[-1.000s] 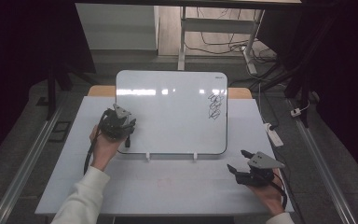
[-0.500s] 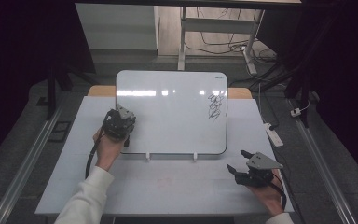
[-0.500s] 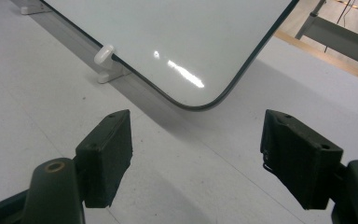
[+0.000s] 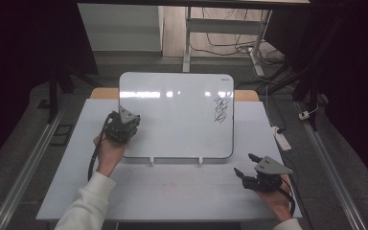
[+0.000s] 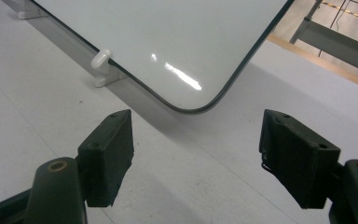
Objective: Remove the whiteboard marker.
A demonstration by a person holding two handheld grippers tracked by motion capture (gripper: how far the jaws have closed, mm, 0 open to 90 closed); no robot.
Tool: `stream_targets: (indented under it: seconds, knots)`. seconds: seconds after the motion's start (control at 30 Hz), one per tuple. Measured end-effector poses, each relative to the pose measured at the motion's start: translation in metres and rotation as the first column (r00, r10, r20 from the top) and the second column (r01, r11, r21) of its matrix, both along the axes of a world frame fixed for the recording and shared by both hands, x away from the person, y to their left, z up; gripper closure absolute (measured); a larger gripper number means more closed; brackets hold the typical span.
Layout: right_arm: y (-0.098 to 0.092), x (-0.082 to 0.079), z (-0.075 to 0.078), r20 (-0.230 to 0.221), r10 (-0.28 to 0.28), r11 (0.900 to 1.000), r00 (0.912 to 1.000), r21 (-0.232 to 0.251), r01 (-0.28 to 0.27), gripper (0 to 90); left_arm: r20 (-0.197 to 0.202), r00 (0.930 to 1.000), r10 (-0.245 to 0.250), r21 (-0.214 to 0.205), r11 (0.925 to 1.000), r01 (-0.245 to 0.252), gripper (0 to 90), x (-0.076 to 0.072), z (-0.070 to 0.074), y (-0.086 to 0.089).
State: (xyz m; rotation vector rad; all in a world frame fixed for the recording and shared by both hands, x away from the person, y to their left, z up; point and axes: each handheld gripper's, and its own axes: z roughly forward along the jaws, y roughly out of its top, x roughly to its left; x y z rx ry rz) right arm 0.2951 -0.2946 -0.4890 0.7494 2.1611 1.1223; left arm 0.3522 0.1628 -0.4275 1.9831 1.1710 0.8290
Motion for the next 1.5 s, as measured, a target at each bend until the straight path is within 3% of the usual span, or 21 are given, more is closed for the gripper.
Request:
stream_targets:
  seconds: [0.1,0.23,0.3,0.33,0.37,0.4,0.43,0.53,0.57,0.63,0.67,0.7,0.77,0.9,0.93,0.97,1.0,1.07,1.1,1.2,1.5]
  knots:
    - [0.000,0.000,0.001,0.002,0.002,1.0000,1.0000,0.009,-0.002,26.2,0.027,0.9989,-0.037,-0.039,0.9985,0.038,81.5,-0.008,0.012,-0.001]
    - [-0.001,0.000,0.002,0.005,0.014,0.9992,0.9999,0.038,-0.014,26.5,0.064,0.9905,-0.122,-0.122,0.9842,0.129,81.6,-0.020,0.026,-0.006]
    - [-0.001,-0.001,0.002,0.006,0.017,0.9982,0.9998,0.057,-0.017,26.7,0.069,0.9881,-0.137,-0.131,0.9806,0.146,81.5,-0.022,0.029,-0.008]
    - [-0.001,-0.001,0.002,0.014,0.018,0.9976,0.9997,0.067,-0.019,26.8,0.078,0.9818,-0.173,-0.152,0.9712,0.183,81.5,-0.025,0.032,-0.011]
    - [-0.001,-0.002,0.001,0.018,0.017,0.9970,0.9997,0.075,-0.018,26.9,0.078,0.9818,-0.173,-0.152,0.9712,0.183,81.5,-0.025,0.032,-0.011]
    - [-0.001,-0.003,0.001,0.022,0.015,0.9969,0.9996,0.077,-0.017,27.2,0.085,0.9751,-0.205,-0.181,0.9593,0.217,81.5,-0.028,0.034,-0.014]
    - [0.000,-0.003,0.001,0.017,0.015,0.9969,0.9997,0.077,-0.016,27.9,0.085,0.9751,-0.205,-0.181,0.9593,0.217,81.5,-0.028,0.034,-0.014]
    - [0.002,-0.003,0.002,0.004,0.019,0.9962,0.9998,0.084,-0.019,28.6,0.085,0.9624,-0.258,-0.215,0.9384,0.270,81.5,-0.031,0.036,-0.020]
    - [0.002,-0.003,0.003,0.003,0.021,0.9961,0.9998,0.086,-0.021,28.7,0.085,0.9624,-0.258,-0.215,0.9384,0.270,81.5,-0.031,0.036,-0.020]
    - [0.004,-0.004,0.005,-0.001,0.023,0.9954,0.9997,0.093,-0.023,28.9,0.084,0.9570,-0.278,-0.237,0.9273,0.290,81.5,-0.032,0.036,-0.024]
    - [0.005,-0.004,0.006,-0.001,0.024,0.9951,0.9997,0.096,-0.023,29.0,0.084,0.9493,-0.303,-0.252,0.9152,0.314,81.5,-0.033,0.036,-0.028]
    - [0.006,-0.005,0.006,-0.001,0.026,0.9945,0.9997,0.101,-0.026,29.1,0.084,0.9493,-0.303,-0.252,0.9152,0.314,81.5,-0.033,0.036,-0.028]
    - [0.008,-0.005,0.008,-0.001,0.030,0.9939,0.9996,0.106,-0.030,29.2,0.087,0.9396,-0.331,-0.253,0.9048,0.342,81.5,-0.035,0.037,-0.036]
    - [0.011,-0.007,0.010,-0.002,0.033,0.9937,0.9995,0.107,-0.032,29.3,0.086,0.9300,-0.357,-0.245,0.8974,0.367,81.5,-0.037,0.037,-0.046]
    - [0.013,-0.007,0.012,-0.003,0.035,0.9931,0.9994,0.112,-0.035,29.4,0.084,0.9265,-0.367,-0.253,0.8913,0.376,81.5,-0.037,0.038,-0.048]
    - [0.014,-0.007,0.013,-0.005,0.036,0.9925,0.9994,0.117,-0.035,29.3,0.080,0.9182,-0.388,-0.271,0.8780,0.395,81.5,-0.037,0.037,-0.054]
    - [0.015,-0.007,0.014,-0.005,0.037,0.9921,0.9993,0.120,-0.037,29.4,0.078,0.9152,-0.395,-0.276,0.8736,0.401,81.5,-0.036,0.037,-0.058]
    - [0.017,-0.007,0.015,-0.010,0.039,0.9906,0.9992,0.131,-0.038,29.4,0.075,0.9125,-0.402,-0.275,0.8712,0.406,81.5,-0.036,0.036,-0.062]
    - [0.019,-0.007,0.016,-0.016,0.039,0.9897,0.9991,0.138,-0.036,29.5,0.073,0.9058,-0.417,-0.274,0.8649,0.421,81.5,-0.036,0.035,-0.070]
    - [0.024,-0.006,0.018,-0.038,0.038,0.9892,0.9986,0.143,-0.032,29.9,0.066,0.8949,-0.441,-0.260,0.8583,0.443,81.5,-0.036,0.032,-0.082]
    - [0.049,-0.007,0.027,-0.102,0.083,0.9758,0.9914,0.210,-0.060,30.4,0.060,0.8738,-0.483,-0.252,0.8398,0.481,81.4,-0.039,0.025,-0.103]
